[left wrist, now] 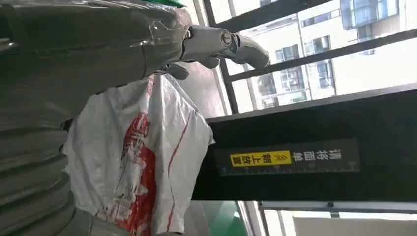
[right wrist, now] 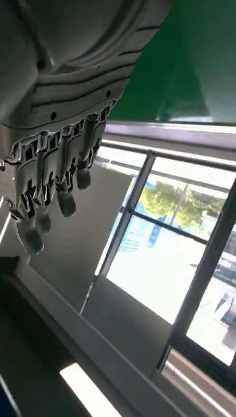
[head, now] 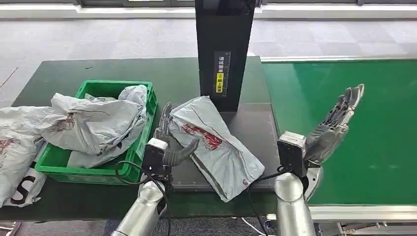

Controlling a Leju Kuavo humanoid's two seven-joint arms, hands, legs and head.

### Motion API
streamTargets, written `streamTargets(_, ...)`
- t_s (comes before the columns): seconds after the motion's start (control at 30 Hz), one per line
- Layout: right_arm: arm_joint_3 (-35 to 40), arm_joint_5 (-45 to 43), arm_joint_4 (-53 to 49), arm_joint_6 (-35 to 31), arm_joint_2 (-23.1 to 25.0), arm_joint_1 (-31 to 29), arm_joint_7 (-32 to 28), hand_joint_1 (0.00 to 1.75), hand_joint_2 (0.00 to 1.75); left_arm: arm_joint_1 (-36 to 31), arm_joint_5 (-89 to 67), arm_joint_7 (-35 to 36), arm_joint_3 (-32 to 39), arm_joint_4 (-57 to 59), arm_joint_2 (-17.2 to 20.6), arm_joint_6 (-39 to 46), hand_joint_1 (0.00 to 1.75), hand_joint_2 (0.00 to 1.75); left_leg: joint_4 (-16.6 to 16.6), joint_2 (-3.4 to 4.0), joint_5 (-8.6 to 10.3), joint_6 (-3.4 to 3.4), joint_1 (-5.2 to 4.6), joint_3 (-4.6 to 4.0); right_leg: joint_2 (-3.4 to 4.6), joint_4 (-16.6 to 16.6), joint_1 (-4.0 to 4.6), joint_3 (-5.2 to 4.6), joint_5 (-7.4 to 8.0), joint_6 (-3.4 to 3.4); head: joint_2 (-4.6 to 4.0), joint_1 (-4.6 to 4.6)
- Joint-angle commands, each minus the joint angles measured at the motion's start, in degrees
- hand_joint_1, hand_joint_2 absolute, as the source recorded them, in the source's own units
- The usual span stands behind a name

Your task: Moved the parcel from conveyor to table for the left to box.

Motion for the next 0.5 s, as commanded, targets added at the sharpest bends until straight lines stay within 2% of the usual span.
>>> streamTargets(0.03, 0.7, -0.95, -10.42, 0.11, 2.06, 6.64, -0.31, 0.0, 0.0, -8.23, -0.23, 0.15, 1.57, 12.37, 0.69, 1.5, 0.0, 1.75, -0.09, -0.02, -0.02, -0.01, 0.03, 0.16, -0.06, -0.1, 0.04, 0.2, -0.03, -0.03, 0.0, 0.0)
streamTargets(0.13, 0.96, -1.12, -13.45, 0.11, 2.06, 6.6, -0.31, 0.0, 0.0, -10.49, -0.65, 0.15, 0.53, 14.79, 0.77, 1.65, 0.0, 1.75, -0.08, -0.14, 0.02, -0.03, 0.05, 0.12, -0.21, -0.08, 0.07, 0.17, -0.05, -0.06, 0.0, -0.02)
streamTargets(0.4, 2.27, -1.46, -13.03, 0.11, 2.06, 4.43, -0.31, 0.0, 0.0, -14.61, -3.95, 0.15, -1.53, 22.77, -0.06, 4.65, 0.0, 1.75, -0.12, -0.03, 0.02, -0.02, 0.04, 0.19, -0.09, -0.13, 0.05, 0.21, -0.01, -0.04, 0.0, 0.0)
streamTargets(0.43, 2.57, -1.93, -13.0, 0.11, 2.06, 3.91, -0.31, 0.0, 1.75, -16.01, -5.1, 0.15, -1.85, 25.58, -0.48, 5.51, 0.0, 1.75, -0.1, -0.01, 0.01, -0.01, 0.0, 0.17, -0.06, -0.08, 0.01, 0.17, -0.02, -0.03, 0.0, -0.02)
streamTargets(0.47, 4.02, -3.06, -12.81, 0.11, 2.06, 3.3, -0.31, 0.0, 1.75, -19.84, -15.64, 9.68, -8.65, 34.45, -0.48, 12.02, 0.0, 1.75, -0.1, -0.02, 0.01, -0.01, 0.04, 0.19, -0.09, -0.11, 0.05, 0.21, -0.01, -0.04, 0.0, -0.02)
streamTargets(0.5, 3.7, -3.03, -12.86, 0.11, 2.06, 3.11, -0.31, 0.0, 1.75, -20.44, -19.98, 18.47, -13.94, 35.73, -0.48, 14.41, 0.0, 1.75, -0.04, -0.08, 0.02, -0.01, 0.0, 0.11, -0.13, -0.02, 0.01, 0.13, -0.03, -0.03, 0.0, -0.02)
